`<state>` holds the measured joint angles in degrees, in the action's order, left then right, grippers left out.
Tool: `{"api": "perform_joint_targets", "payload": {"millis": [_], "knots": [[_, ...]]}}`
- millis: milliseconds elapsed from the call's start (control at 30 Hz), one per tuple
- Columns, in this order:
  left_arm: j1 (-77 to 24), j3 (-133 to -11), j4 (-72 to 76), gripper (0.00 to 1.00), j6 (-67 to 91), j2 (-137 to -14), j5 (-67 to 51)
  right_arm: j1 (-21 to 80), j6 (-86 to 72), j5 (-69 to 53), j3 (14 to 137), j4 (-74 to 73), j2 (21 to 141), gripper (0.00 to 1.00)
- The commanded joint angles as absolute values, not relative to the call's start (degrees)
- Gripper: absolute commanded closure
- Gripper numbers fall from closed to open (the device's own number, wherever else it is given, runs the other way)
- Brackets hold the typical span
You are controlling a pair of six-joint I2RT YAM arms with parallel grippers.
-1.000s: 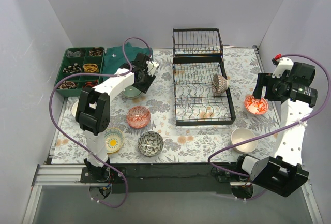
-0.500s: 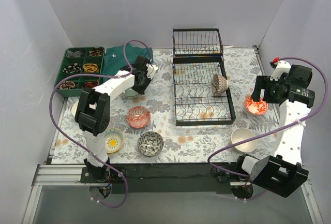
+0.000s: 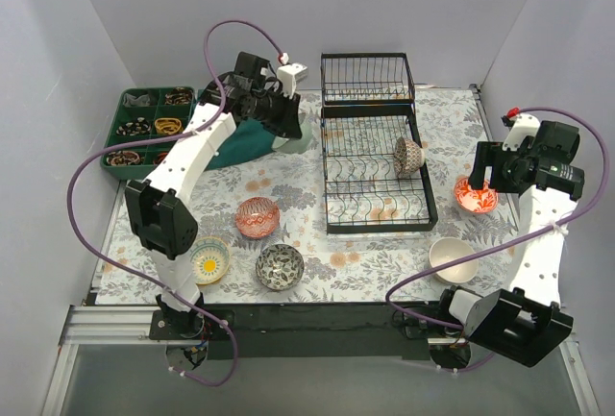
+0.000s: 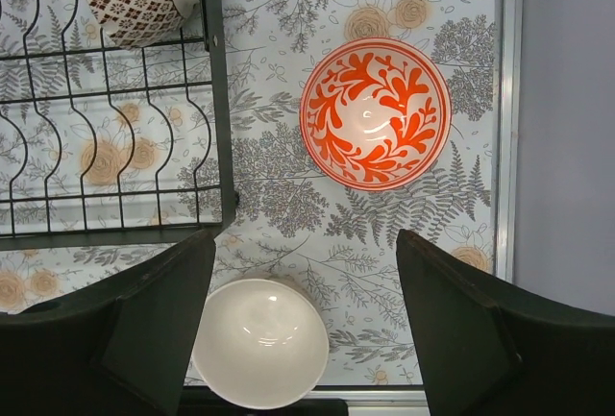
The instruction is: Load the bowls into the dish rack
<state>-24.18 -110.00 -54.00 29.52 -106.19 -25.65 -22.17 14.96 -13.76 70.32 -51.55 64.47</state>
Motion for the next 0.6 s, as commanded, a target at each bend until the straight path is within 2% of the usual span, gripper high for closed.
{"api": "perform_joint_targets", "payload": {"millis": [0,33,100,167,200,367,567], "knots": [[-24.6,-112.8,-40.8,1.00,45.4,-105.5,-46.8,-22.5,15.5,-11.3,73.3,-53.0,65.8,0.16],[-24.6,-109.3,-32.7,1.00,48.3,-104.9,-50.7,-22.6,15.5,-10.6,73.7,-53.2,66.0,0.16],[-25.0,-95.9,-10.4,1.00,68.7,-103.7,-57.2,-22.5,15.7,-8.8,74.1,-53.7,66.5,0.16],[-26.3,-90.2,10.6,1.00,81.2,-104.1,-57.7,-22.5,16.0,-6.5,74.1,-54.1,66.8,0.16],[-26.8,-89.2,15.8,1.00,85.8,-105.5,-57.6,-22.6,16.2,-5.9,74.0,-54.1,67.0,0.16],[-30.1,-87.1,30.6,1.00,98.0,-109.9,-54.8,-22.5,16.3,-2.6,74.4,-54.9,67.7,0.15],[-30.7,-88.1,40.4,1.00,107.2,-116.0,-50.7,-22.5,15.6,-0.8,75.5,-56.1,68.8,0.16]]}}
